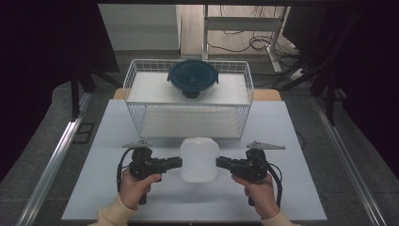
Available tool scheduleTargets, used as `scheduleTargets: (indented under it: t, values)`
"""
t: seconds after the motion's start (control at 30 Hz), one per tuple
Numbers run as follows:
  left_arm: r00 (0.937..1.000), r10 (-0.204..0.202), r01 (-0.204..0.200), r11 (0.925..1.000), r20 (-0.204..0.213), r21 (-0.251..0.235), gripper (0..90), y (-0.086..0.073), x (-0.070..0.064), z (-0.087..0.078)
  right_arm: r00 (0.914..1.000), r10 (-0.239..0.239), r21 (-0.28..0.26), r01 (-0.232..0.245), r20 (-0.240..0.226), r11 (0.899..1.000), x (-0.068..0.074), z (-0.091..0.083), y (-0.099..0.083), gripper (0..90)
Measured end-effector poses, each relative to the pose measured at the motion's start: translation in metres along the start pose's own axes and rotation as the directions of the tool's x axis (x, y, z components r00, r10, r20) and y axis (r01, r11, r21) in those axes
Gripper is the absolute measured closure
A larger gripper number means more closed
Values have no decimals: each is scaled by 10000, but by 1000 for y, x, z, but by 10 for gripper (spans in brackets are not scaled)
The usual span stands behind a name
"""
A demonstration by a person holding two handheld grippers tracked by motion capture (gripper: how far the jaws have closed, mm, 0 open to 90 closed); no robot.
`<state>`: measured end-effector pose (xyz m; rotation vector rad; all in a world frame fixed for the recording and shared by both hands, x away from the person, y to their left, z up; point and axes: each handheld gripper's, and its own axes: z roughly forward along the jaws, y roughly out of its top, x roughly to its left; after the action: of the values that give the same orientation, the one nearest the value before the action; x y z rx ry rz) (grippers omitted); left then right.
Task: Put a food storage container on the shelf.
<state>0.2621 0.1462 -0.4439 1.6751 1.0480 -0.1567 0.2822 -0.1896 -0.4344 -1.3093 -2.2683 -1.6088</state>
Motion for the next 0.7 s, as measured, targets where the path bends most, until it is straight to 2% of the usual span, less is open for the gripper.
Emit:
scheduleTargets:
  t: [0.13, 0.37, 0.7]
  values:
    - [9997, 230, -231, 9995, -38, -192, 807, 14, -3, -11, 9996, -282, -97, 281, -75, 9996, 8, 1, 17, 790]
    - [9976, 680, -684, 9964, -89, -494, 808, 34, -16, -27, 9969, -746, -342, 738, -246, 9967, 22, -5, 41, 790]
    - [9932, 1157, -1162, 9913, -114, -621, 809, 59, -30, -36, 9930, -1157, -697, 1138, -242, 9911, 32, -17, 64, 790]
